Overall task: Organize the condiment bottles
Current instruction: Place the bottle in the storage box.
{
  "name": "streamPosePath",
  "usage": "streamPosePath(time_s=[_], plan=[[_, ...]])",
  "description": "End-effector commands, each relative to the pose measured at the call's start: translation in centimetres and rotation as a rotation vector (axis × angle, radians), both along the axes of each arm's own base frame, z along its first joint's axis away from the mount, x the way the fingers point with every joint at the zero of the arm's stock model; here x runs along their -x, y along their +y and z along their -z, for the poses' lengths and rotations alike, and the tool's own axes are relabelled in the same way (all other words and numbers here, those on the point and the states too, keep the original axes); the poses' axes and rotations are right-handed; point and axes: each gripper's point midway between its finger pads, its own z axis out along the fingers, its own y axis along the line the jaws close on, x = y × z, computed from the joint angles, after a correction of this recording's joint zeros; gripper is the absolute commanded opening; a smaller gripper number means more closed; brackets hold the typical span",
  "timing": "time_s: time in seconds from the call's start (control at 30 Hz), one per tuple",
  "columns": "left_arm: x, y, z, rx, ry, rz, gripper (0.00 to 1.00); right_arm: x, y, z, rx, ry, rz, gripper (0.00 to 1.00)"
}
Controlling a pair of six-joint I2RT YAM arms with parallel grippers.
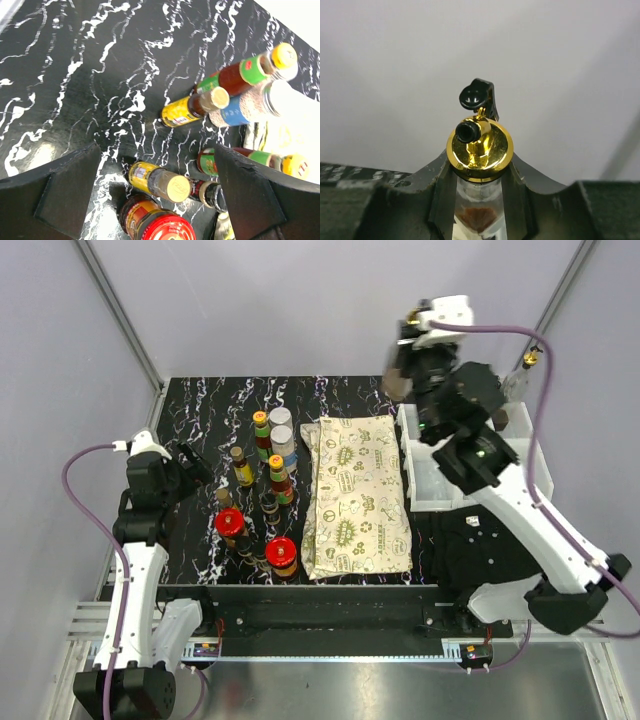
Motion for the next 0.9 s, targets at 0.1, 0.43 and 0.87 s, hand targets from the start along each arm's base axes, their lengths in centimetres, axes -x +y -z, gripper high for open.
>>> streamPosePath(time_s=[0.1,0.43,0.87], plan=[[-0.8,-1.0,-1.0,-0.013,-0.059,0.088,0.99,-0.4,-15.0,0.5,-0.202,-0.034,0.312,0.00],[-1.2,-1.1,0.1,-0.006,-0.014,0.094,0.99,-6.1,-27.3,7.2,-0.400,0.077,0.579,0.00],[-1.8,-0.6,1.0,-0.015,0.038,0.080,0.99,-11.0,-37.7,12.7,-0.512,0.144,0.752,0.00]])
